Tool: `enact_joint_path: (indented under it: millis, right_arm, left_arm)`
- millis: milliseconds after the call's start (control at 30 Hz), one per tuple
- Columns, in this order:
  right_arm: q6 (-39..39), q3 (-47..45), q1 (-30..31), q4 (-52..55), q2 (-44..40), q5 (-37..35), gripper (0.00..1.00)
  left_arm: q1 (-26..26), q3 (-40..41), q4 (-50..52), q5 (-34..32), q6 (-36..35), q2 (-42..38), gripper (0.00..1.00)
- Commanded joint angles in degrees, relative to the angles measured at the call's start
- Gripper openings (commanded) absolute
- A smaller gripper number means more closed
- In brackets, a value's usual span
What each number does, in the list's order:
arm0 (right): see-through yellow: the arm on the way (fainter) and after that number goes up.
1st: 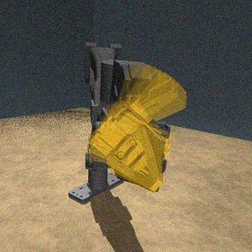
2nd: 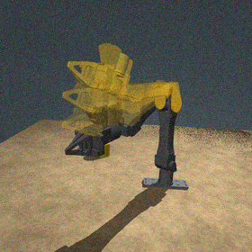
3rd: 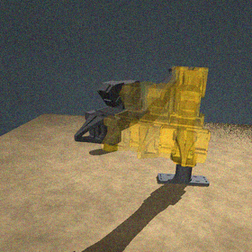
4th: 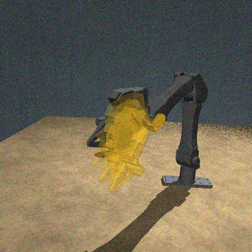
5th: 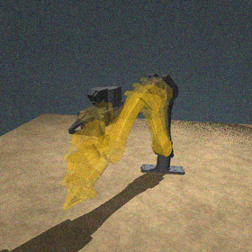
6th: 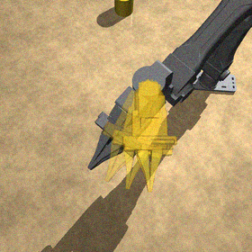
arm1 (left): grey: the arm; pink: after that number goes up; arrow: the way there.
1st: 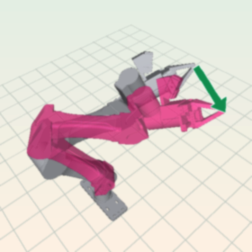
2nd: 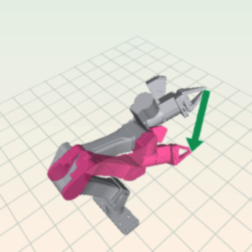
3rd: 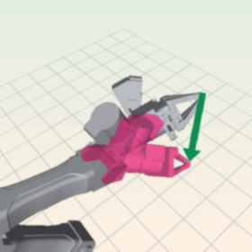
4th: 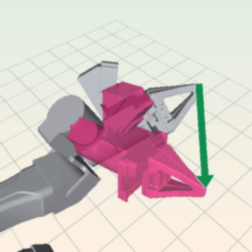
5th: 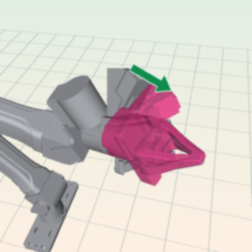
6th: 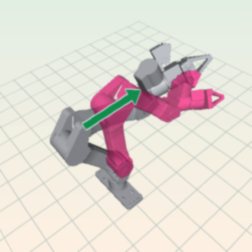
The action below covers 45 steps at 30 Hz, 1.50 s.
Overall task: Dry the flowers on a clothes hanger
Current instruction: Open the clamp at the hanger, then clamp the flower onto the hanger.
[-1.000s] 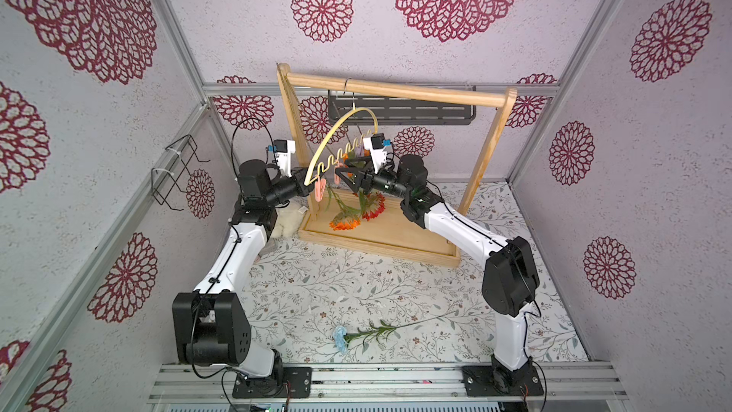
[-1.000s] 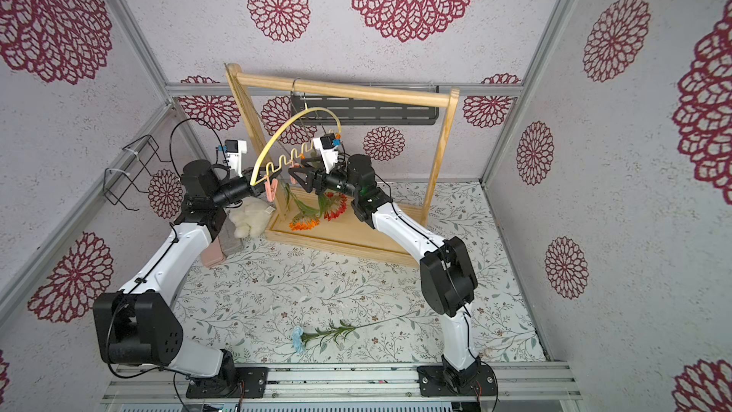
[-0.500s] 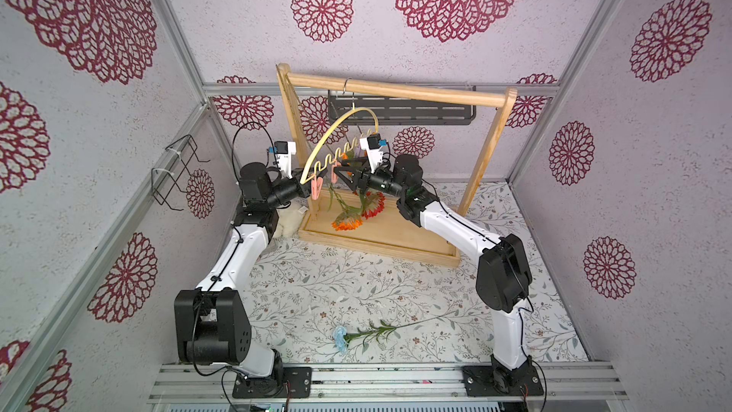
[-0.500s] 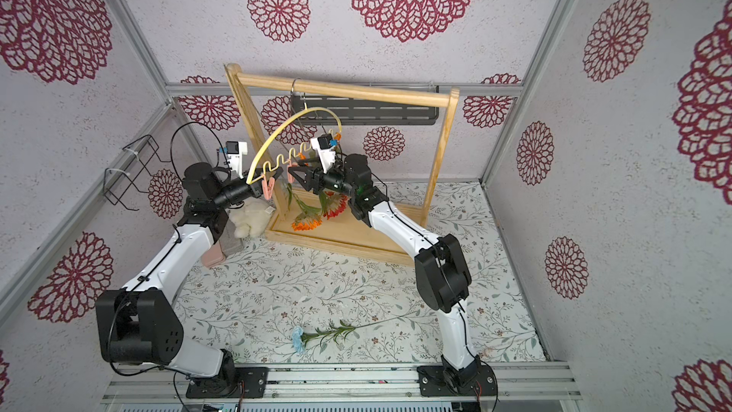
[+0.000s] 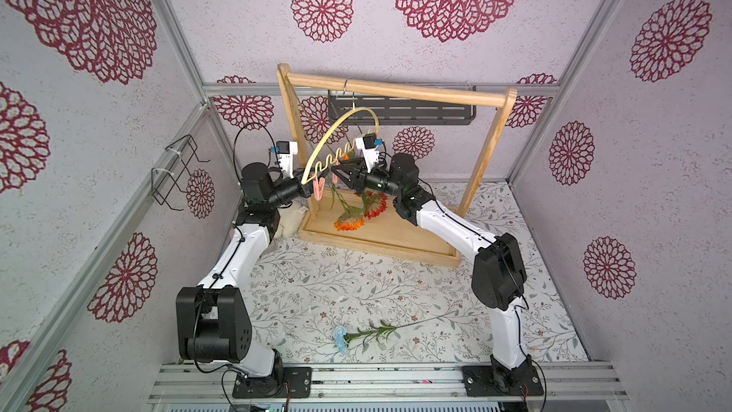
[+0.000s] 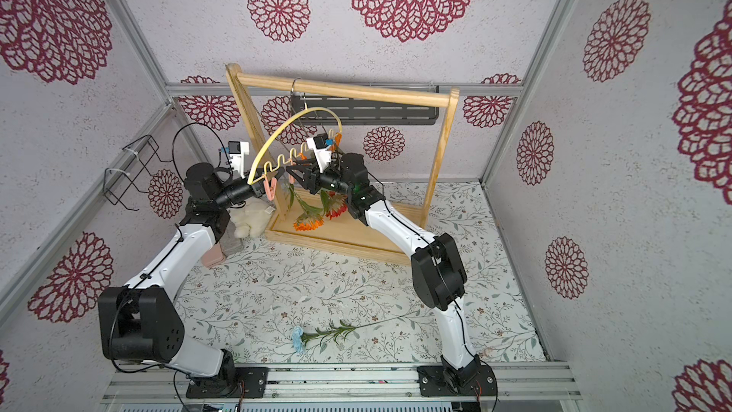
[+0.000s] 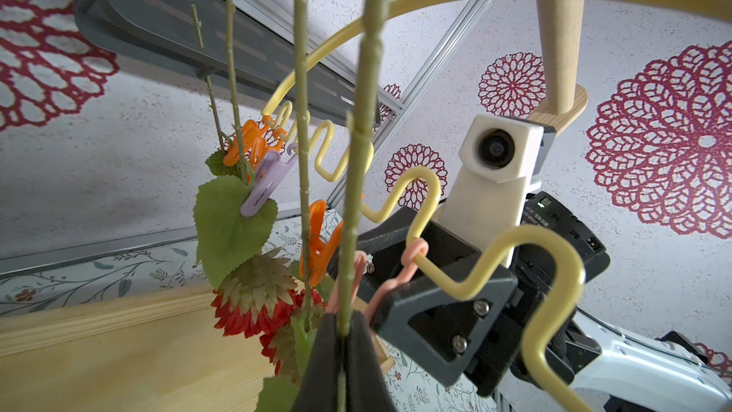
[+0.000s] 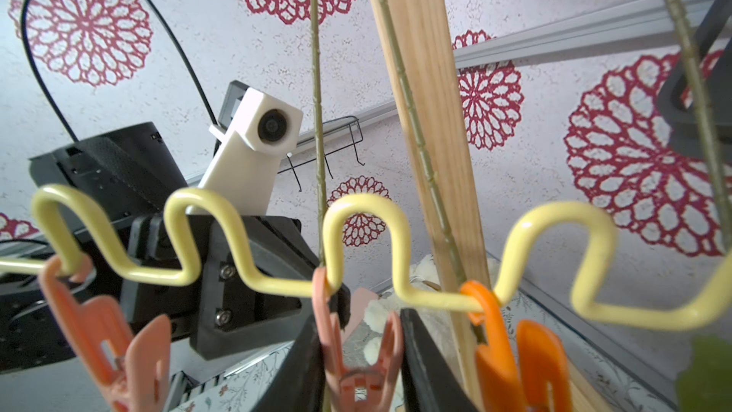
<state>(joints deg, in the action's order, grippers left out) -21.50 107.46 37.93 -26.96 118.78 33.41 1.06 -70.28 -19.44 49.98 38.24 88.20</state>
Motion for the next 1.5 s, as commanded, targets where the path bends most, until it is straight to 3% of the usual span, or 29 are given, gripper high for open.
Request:
enact_joint_path:
  millis: [0, 433, 667, 933, 1467]
  right_arm:
    - [-0.15, 1.71, -0.05, -1.07, -1.48, 0.85, 0.28]
    - [0.06, -3.32, -0.14, -4.05, -5.41, 1.9, 0.2]
    - [-1.39, -4.82, -0.14, -7.12, -5.43, 4.13, 0.19]
    - [-1.79, -5.23, -0.14, -8.37, -5.24, 4.91, 0.19]
    - [-2.41, -6.87, -0.23, -10.33, -6.02, 6.86, 0.21]
  left_arm:
    - [0.35, 1.23, -2.98, 1.09, 0.61, 0.51, 0.0]
    - [0.26, 4.36, -4.5, -0.05, 0.35, 0.0, 0.0]
    - [0.35, 4.54, -8.46, -0.49, 4.76, -0.34, 0.0]
    - [0.52, 4.1, -13.39, 0.47, 9.94, 0.2, 0.0]
    - [0.52, 3.4, -16.86, 0.47, 12.63, 1.36, 0.0]
